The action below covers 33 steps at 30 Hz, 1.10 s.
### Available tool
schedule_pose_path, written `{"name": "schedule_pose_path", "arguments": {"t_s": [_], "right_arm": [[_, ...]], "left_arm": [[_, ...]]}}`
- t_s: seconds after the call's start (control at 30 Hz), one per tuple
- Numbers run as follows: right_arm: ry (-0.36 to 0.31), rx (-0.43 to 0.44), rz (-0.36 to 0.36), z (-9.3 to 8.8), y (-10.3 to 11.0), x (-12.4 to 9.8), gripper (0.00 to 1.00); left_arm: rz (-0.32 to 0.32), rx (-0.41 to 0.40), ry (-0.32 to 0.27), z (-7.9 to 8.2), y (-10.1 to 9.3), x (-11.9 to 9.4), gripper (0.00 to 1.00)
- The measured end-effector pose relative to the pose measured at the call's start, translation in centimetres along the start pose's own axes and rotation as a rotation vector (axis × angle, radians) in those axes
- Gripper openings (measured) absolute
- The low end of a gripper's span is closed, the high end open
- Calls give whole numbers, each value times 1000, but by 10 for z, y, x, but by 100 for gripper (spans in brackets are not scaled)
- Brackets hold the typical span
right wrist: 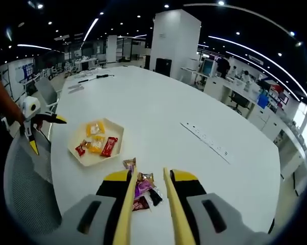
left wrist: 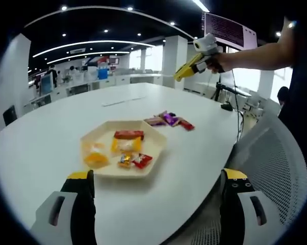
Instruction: Place the target food into the container with the food tongs after gripping and lifting it, then release it inside without dropping or visibly crushing the food.
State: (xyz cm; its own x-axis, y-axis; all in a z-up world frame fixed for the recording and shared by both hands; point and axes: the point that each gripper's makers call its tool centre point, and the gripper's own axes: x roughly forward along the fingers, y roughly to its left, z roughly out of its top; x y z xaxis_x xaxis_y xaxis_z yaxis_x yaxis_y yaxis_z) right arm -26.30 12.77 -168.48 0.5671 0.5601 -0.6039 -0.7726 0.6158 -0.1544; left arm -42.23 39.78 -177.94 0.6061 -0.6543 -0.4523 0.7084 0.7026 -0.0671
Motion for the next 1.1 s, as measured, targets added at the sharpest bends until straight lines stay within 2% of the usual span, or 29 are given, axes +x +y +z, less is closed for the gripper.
{"name": "schedule_pose_path", "arguments": {"t_s": [0.07,0.17,0.3,0.53,0.67,0.8,1.1], "right_arm": [[13,-19,-5,-6,-2,2,29],[7,-10,-4,-14,-7,9,29],[3,-31,19,-24,-6,19,29],[1,-36,51,-45,-15,40,29],[25,-45,94,-65,-13,51,29],[60,-41,101,-82,-14,61,29],[94,-51,139,-103,-13,83,29]], "left_arm": [[0,-11,3,-1,1,0,100],[-23,30,10,-1,-6,1,100],[20,24,9,-1,4,0,100],[8,39,34,-5,1,2,100],[19,35,51,-9,3,1,100],[17,36,70,-12,3,2,100],[39,24,90,-16,7,2,100]]}}
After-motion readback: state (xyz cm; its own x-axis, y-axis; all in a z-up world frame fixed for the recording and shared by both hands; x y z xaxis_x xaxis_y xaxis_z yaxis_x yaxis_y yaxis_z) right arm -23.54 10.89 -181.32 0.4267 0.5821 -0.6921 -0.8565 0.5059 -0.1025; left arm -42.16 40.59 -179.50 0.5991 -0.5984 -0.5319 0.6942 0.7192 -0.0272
